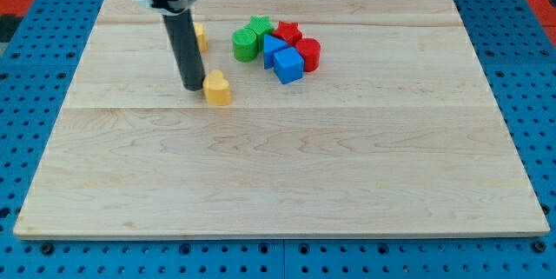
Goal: Push yellow hexagon towards green circle
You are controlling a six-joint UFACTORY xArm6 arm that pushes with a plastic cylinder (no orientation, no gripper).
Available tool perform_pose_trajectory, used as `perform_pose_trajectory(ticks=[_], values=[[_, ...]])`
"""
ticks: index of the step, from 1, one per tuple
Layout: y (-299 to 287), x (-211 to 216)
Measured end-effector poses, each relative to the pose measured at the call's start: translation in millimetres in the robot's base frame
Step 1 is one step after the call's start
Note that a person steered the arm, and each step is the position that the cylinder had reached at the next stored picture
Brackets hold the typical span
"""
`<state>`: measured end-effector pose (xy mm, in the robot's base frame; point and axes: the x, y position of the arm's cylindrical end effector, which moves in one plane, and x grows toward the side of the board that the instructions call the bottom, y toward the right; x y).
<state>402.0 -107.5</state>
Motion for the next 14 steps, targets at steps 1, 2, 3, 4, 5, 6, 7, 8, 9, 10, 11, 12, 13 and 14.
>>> perform_pose_trajectory(ticks=[1, 2, 3, 4, 5, 6, 7, 8, 9, 10, 11, 12, 13, 14], values=[[26.8, 0.0], [45.8, 0.0], [-0.5, 0.9], [-77.2, -17.7], [-125.3, -74.6], [-126.4, -130.9], [-79.0, -136.1], [-60.8, -123.9], [-47.4, -102.2], [-13.3, -81.8], [-0.2, -71.8], [-24.6, -71.8], [-36.9, -76.6], [-28.1, -97.4]])
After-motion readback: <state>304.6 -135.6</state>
